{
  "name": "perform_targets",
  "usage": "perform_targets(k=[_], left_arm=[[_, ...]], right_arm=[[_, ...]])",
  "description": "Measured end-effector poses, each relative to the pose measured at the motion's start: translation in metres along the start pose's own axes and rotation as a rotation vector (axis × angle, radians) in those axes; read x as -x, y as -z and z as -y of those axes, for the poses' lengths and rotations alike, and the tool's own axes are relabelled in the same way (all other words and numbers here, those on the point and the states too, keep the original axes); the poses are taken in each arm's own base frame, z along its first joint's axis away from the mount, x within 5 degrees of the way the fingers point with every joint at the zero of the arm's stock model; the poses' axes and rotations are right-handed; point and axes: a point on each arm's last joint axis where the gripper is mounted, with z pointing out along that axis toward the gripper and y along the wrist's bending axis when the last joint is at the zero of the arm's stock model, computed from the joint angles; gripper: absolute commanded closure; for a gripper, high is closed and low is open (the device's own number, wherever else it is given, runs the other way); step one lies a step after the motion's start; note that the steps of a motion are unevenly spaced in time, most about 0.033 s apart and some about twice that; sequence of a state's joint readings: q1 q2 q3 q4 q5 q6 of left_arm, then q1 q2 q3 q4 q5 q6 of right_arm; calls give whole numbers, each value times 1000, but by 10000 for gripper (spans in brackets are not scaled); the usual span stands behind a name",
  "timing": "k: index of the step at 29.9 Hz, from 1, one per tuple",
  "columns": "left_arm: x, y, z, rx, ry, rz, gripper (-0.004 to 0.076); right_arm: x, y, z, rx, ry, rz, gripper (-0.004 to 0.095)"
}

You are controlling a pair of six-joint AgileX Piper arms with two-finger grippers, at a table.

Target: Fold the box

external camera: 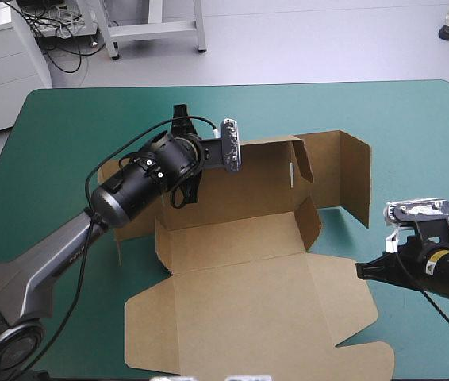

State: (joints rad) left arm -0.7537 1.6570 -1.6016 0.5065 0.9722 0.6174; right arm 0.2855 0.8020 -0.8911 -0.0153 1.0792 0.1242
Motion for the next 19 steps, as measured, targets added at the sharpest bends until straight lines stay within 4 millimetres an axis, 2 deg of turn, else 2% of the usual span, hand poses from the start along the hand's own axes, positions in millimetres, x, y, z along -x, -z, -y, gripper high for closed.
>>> perform_targets(k=[6, 19], left_arm=[[5, 9, 16, 96, -50, 23, 756], [19, 14, 68, 335, -137, 68, 756]], right_arm=[[0, 0, 0, 0, -11, 0, 916], [0, 0, 1, -14, -18, 3, 916]])
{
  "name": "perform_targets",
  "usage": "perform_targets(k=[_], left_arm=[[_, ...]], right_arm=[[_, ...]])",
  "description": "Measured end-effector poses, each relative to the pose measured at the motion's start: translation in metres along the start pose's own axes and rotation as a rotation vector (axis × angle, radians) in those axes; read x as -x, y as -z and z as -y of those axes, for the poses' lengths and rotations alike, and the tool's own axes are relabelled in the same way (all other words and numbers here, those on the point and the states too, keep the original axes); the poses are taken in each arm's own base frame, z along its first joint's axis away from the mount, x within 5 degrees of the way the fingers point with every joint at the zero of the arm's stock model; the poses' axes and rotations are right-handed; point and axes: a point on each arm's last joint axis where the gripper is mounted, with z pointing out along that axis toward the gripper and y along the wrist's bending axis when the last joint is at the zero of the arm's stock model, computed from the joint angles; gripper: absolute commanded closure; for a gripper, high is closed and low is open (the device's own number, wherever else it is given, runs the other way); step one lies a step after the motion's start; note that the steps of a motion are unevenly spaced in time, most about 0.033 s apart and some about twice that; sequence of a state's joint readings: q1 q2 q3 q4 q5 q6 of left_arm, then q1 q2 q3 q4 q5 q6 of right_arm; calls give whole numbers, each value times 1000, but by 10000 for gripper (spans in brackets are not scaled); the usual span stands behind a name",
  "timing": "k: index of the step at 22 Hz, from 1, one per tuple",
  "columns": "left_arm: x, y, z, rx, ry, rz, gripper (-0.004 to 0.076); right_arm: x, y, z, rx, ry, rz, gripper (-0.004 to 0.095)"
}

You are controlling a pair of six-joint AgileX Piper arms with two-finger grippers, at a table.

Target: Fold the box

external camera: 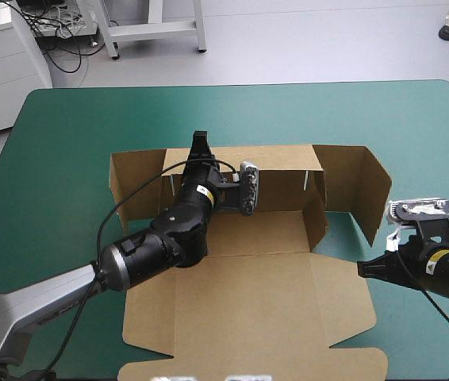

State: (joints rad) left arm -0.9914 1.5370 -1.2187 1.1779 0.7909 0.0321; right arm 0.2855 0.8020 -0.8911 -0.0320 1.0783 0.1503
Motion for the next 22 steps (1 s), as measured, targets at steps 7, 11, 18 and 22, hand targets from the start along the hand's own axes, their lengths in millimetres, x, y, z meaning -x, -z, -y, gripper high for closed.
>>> perform_targets(k=[7, 11, 18, 22], left_arm=[[4, 8, 33, 86, -68, 11, 756], [1, 7, 39, 96, -90, 3, 756], [1, 8, 39, 92, -80, 2, 756], [1, 8, 39, 91, -79, 2, 756]], right_arm=[[0, 0, 0, -5, 0, 1, 915], [0, 0, 0, -5, 0, 1, 848], [0, 0, 0, -5, 0, 0, 218], [3, 4, 0, -3, -1, 16, 201]])
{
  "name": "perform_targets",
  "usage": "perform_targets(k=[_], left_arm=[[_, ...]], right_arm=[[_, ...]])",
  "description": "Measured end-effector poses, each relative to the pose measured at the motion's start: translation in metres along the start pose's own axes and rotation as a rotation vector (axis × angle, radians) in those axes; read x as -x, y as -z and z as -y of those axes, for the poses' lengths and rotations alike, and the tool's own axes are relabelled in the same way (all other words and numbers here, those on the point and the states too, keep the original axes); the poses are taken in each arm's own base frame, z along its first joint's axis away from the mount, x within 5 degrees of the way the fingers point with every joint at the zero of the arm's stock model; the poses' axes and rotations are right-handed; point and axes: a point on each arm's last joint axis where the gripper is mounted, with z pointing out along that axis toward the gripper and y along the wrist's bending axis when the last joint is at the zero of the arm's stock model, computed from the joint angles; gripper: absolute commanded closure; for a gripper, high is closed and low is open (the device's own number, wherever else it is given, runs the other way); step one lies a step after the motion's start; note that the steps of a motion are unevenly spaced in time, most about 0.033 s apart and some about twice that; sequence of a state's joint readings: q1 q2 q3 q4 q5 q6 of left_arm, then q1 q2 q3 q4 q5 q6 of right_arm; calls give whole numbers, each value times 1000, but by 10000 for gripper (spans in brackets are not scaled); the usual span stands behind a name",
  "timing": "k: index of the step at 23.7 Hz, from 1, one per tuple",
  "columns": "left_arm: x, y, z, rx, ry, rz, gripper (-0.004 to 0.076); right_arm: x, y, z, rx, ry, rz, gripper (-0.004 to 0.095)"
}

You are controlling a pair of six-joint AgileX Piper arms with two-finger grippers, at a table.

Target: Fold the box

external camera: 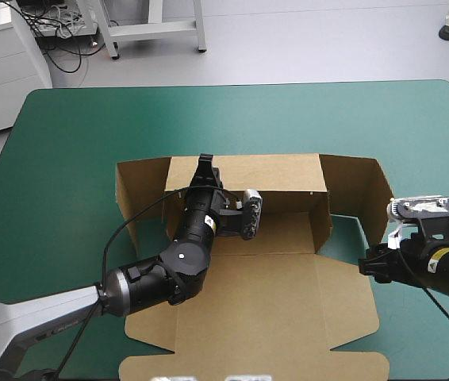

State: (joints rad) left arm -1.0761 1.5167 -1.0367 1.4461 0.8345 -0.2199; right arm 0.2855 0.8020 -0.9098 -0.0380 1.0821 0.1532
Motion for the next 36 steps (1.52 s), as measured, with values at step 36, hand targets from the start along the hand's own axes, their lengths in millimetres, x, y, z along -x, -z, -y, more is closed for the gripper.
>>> perform_targets(k=[36], left_arm=[[-1, 0, 0, -2, 3, -12, 756]], right_arm=[[178, -153, 58, 83, -71, -288, 201]])
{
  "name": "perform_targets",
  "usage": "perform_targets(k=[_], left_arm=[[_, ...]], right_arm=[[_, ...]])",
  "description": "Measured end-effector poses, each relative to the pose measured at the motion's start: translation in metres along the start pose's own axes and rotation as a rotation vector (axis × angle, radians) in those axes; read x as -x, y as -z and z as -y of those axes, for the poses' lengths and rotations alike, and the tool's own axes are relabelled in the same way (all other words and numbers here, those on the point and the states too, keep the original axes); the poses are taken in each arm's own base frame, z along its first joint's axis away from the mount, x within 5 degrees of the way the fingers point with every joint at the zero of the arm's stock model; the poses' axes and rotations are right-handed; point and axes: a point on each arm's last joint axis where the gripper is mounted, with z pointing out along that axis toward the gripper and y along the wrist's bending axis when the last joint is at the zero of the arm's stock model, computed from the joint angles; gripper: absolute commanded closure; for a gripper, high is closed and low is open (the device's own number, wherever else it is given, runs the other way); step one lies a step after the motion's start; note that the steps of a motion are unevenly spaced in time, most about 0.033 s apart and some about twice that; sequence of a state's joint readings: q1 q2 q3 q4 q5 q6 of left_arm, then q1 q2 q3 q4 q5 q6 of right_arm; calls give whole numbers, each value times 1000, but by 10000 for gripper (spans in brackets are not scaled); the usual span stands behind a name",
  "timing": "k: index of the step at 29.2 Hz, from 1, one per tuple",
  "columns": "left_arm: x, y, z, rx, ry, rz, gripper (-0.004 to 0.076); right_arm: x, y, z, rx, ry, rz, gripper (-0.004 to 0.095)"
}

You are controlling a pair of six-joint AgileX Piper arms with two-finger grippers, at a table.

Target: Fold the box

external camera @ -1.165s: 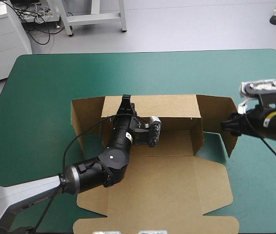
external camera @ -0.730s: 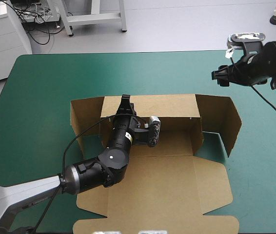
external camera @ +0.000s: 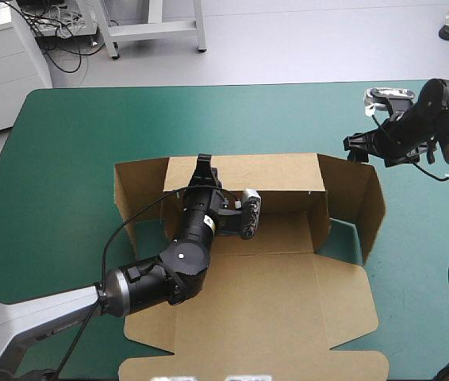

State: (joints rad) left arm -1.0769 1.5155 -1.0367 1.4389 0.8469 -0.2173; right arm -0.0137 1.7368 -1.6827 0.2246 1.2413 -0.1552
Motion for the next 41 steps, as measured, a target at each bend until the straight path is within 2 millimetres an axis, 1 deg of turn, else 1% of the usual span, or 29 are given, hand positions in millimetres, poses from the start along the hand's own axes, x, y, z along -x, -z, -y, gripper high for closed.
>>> perform_targets(k=[3, 6, 9, 11, 19, 25, 31, 36, 41], left_arm=[[0, 0, 0, 0, 0, 0, 756], [0, 0, 0, 0, 0, 0, 756], [0, 0, 0, 0, 0, 0, 756], [0, 0, 0, 0, 0, 0, 756], [0, 0, 0, 0, 0, 0, 756], [0, 0, 0, 0, 0, 0, 756], [0, 0, 0, -1, 1, 0, 756], [0, 0, 0, -1, 1, 0, 756], [0, 0, 0, -1, 1, 0, 756]], right_arm=[[-8, 4, -1, 0, 14, -4, 214], [-15, 13, -4, -1, 32, 6, 214], [-26, 22, -8, 6, 48, 15, 214], [-37, 25, -10, 16, 55, 10, 214], [-75, 22, -16, 46, 96, 74, 214], [-102, 22, -20, 62, 183, 97, 214], [-115, 20, -27, 126, 298, 110, 215], [-117, 19, -30, 160, 367, 115, 214], [-119, 16, -34, 209, 400, 125, 214]])
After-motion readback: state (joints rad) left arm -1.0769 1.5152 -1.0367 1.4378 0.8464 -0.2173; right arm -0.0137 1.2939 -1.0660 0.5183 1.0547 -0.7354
